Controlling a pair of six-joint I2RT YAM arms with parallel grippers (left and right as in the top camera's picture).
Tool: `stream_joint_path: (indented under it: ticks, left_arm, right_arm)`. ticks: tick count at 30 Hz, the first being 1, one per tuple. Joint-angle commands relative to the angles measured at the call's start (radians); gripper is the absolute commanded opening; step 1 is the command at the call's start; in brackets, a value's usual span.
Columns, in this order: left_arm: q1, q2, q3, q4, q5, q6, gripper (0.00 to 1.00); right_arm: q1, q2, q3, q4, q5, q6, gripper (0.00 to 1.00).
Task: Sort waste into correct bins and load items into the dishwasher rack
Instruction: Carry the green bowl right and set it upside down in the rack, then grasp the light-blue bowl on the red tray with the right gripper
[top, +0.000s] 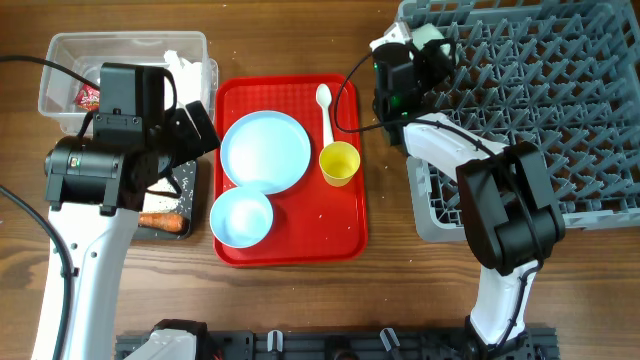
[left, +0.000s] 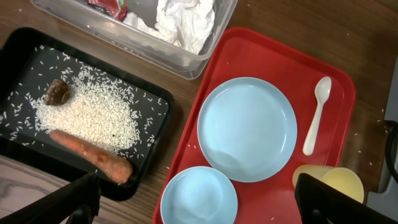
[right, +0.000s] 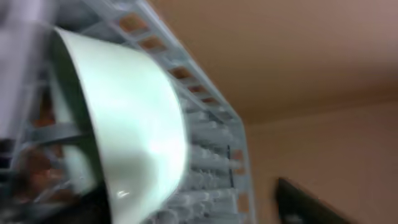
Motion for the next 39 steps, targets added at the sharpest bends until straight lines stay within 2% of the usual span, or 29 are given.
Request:
stream_joint_path:
  ticks: [1,7,9,11,14,17,20,21,23,25,27,30,31,32,33,36,39]
  left_arm:
    - [0.007,0.006,0.008,0.007,-0.032,0.016,1.0]
    - [0.007,0.008,0.008,0.011,-0.032,0.016,1.0]
    - [0.007,0.008,0.008,0.011,-0.032,0.016,1.0]
    - [0.007,0.008,0.008,0.011,-0.032,0.016,1.0]
    - [0.007,0.008,0.008,0.01,-0.032,0.016,1.0]
    - [0.014,0.008,0.008,0.011,-0.032,0.016,1.0]
    - [0.079,0.002,0.008,0.005,-0.012,0.012,1.0]
    - [0.118,-0.005,0.008,0.003,0.015,0.011,1.0]
    - [0.214,-0.018,0.008,0.003,0.087,0.003,1.0]
    - [0.321,-0.025,0.008,0.003,0.158,-0.022,1.0]
    - [0.411,-0.019,0.008,0.003,0.191,-0.022,1.0]
    - [0.465,-0.01,0.008,-0.003,0.19,-0.018,1.0]
    - [0.478,-0.007,0.008,-0.016,0.19,-0.018,1.0]
    - [0.48,-0.007,0.008,-0.026,0.19,-0.018,1.0]
    - [0.48,-0.007,0.008,-0.036,0.19,-0.017,1.0]
    - [0.48,-0.007,0.006,-0.059,0.188,-0.01,1.0]
    - [0.48,-0.007,0.006,-0.079,0.185,-0.01,1.0]
  right_arm:
    - [0.001,0.007,0.0,0.029,0.019,0.042,1.0]
    - [0.018,-0.13,0.0,0.019,-0.047,0.071,1.0]
    - [0.032,-0.187,0.0,-0.056,-0.124,0.079,1.0]
    - [0.04,-0.227,0.0,-0.182,-0.24,0.155,1.0]
    - [0.042,-0.246,0.0,-0.34,-0.336,0.332,1.0]
    - [0.091,-0.326,0.002,-0.567,-0.492,0.607,1.0]
    - [0.164,-0.45,0.002,-0.754,-0.882,0.861,1.0]
    - [0.184,-0.486,0.0,-0.804,-1.103,0.999,1.0]
    - [0.214,-0.493,-0.001,-0.859,-1.329,1.143,0.95]
    - [0.267,-0.48,-0.024,-0.89,-1.36,1.263,0.91]
    - [0.342,-0.462,-0.061,-0.889,-1.321,1.343,0.82]
    - [0.443,-0.414,-0.088,-0.873,-1.187,1.454,0.8]
    - [0.486,-0.381,-0.088,-0.874,-1.127,1.518,0.68]
    - [0.521,-0.343,-0.088,-0.882,-1.089,1.619,0.65]
    - [0.539,-0.313,-0.088,-0.876,-1.085,1.657,0.63]
    - [0.565,-0.214,-0.088,-0.831,-1.124,1.695,0.61]
    - [0.565,-0.169,-0.088,-0.794,-1.166,1.695,0.53]
